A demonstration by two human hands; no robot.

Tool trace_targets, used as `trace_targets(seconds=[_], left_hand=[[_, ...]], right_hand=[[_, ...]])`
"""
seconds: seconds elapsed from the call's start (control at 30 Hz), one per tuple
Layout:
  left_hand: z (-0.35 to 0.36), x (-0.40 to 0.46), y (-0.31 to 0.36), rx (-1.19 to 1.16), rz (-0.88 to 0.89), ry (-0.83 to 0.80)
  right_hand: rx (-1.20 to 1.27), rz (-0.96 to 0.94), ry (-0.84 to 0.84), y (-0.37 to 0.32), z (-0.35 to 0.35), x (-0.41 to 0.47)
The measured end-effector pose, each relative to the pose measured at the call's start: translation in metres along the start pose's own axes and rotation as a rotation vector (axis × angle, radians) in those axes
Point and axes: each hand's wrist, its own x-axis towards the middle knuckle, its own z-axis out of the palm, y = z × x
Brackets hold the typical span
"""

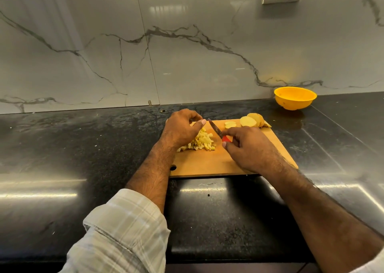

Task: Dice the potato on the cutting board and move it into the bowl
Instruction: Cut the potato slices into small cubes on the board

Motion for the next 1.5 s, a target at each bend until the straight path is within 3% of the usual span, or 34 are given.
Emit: trace_targets(seconds=[0.17,0.27,0.43,0.53,0.7,0.87,1.0,1.1,1.2,1.3,1.5], left_hand=[[-0.001,-0.002,0.004,-0.042,0.022,0.039],[-0.006,-0.003,0.003,-0.036,0.022,0.059],[-0.004,-0.002,0.007,-0.011,0.041,0.072],[0.011,0.005,0.024,0.08,0.112,0.001],[0.038,0.027,0.058,0.175,0.085,-0.263],[0.057,0.048,0.071,0.174,0.05,-0.314],[0.053,0.056,0.067,0.068,0.048,-0.27],[0.039,0.057,0.055,-0.033,-0.014,-0.117],[0.022,0.055,0.037,-0.085,-0.063,0.088],[0.007,0.045,0.022,-0.162,-0.1,0.17],[0.008,0.024,0.05,-0.169,0.059,-0.233]], right_hand=[[0.051,-0.033,0.044,-0.002,0.0,-0.003],[0.084,-0.031,0.162,0.001,-0.004,-0.002],[-0.042,0.081,0.304,0.021,-0.013,0.004],[-0.122,0.158,0.272,0.03,-0.017,0.005],[-0.18,0.209,0.263,0.036,-0.022,0.004],[-0.179,0.199,0.258,0.036,-0.024,0.002],[-0.15,0.169,0.26,0.036,-0.024,0.001],[-0.114,0.117,0.259,0.03,-0.023,-0.001],[-0.145,0.032,0.104,0.019,-0.016,-0.004],[-0.226,0.039,-0.067,0.009,-0.013,-0.006],[-0.25,0.14,-0.036,0.014,-0.015,-0.003]])
